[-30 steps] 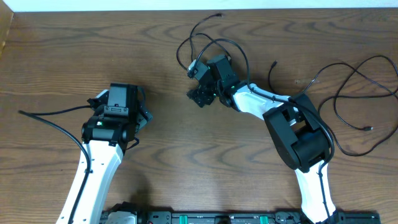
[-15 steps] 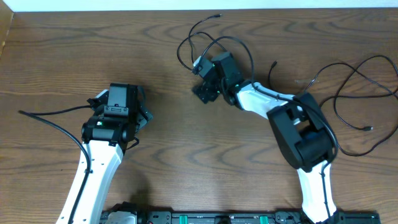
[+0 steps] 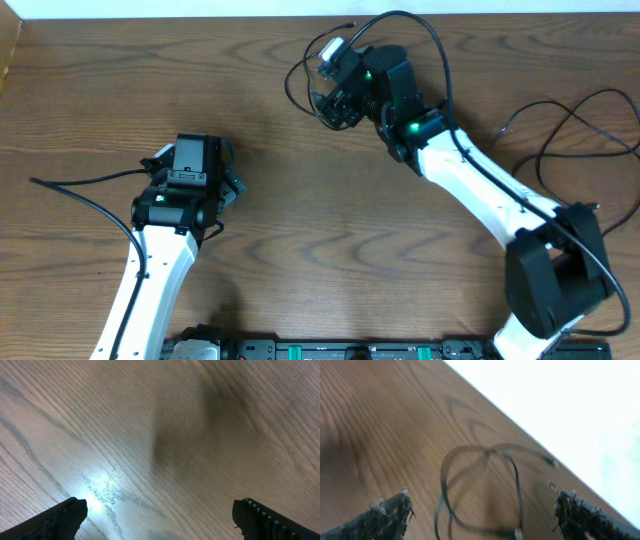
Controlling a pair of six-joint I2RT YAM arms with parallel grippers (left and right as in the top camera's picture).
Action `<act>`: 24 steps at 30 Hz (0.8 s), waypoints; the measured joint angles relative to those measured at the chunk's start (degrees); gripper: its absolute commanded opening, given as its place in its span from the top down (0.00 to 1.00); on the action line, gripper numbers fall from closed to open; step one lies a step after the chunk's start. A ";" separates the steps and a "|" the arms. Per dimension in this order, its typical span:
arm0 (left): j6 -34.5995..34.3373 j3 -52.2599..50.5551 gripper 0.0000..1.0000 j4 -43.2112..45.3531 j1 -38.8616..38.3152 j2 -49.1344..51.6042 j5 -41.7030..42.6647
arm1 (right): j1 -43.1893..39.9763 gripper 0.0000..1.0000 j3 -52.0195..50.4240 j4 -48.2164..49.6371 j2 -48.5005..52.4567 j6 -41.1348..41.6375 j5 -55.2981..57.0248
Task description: Untangle cables
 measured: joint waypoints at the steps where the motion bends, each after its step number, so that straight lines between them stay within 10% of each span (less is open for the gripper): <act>1: 0.00 0.00 0.02 -0.02 0.00 0.00 0.00 | 0.00 0.09 0.00 -1.55 -0.33 -0.04 1.07; 11: 0.00 0.00 0.02 -0.02 0.00 0.00 0.00 | -0.98 0.01 -0.22 -26.40 -0.66 3.32 24.35; 24: 0.00 0.00 0.02 -0.02 0.00 0.00 0.00 | -9.84 0.07 -11.61 -20.65 2.82 7.74 29.68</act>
